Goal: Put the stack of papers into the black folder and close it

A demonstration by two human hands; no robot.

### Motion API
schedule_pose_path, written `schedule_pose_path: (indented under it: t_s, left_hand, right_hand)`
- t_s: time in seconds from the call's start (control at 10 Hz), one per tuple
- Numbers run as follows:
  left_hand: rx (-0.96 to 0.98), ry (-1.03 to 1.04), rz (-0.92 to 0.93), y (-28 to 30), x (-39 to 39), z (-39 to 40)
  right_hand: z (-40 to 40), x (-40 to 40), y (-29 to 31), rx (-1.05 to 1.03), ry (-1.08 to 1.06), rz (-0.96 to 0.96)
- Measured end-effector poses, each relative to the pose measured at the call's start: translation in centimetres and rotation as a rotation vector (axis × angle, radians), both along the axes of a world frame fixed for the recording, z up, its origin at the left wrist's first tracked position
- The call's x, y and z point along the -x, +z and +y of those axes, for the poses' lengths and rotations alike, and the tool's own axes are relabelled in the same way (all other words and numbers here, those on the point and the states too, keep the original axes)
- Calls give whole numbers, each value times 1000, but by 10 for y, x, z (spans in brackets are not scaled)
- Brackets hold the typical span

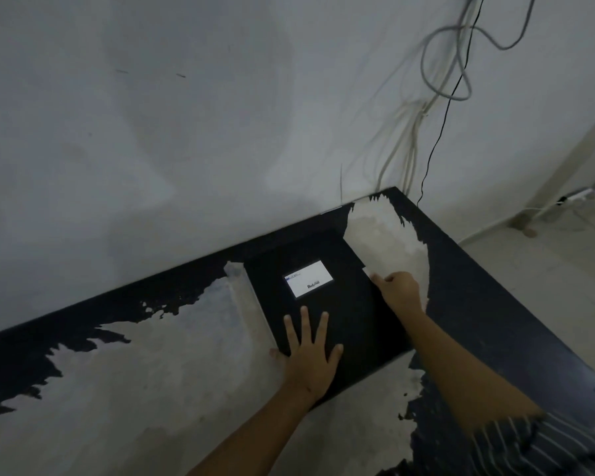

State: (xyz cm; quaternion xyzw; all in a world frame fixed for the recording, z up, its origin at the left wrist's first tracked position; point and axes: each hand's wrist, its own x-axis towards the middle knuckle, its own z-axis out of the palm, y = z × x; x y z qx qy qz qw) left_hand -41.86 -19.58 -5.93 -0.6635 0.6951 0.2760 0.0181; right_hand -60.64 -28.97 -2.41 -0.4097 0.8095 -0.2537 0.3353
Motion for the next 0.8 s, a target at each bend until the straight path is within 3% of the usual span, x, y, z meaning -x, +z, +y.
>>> schedule_pose_path:
  t_s: [0.2, 0.3, 0.4, 0.5, 0.7, 0.8]
  left_hand:
    - [-47, -23, -49, 2, 3, -3]
    - [-51, -51, -76, 2, 1, -3]
    - [-8, -75, -92, 1, -2, -1]
    - [67, -87, -65, -1, -9, 4]
    - [117, -5, -62, 0, -47, 23]
    - [112, 84, -33, 1, -71, 33]
  right_hand:
    - [0, -19, -4, 40, -141, -17]
    - [3, -24, -4, 91, -60, 91]
    - [7, -34, -6, 115, 91, 337]
    - [11, -50, -16, 120, 403, 620]
    - [32, -94, -27, 82, 569, 544]
    - [42, -122, -25, 191, 663, 493]
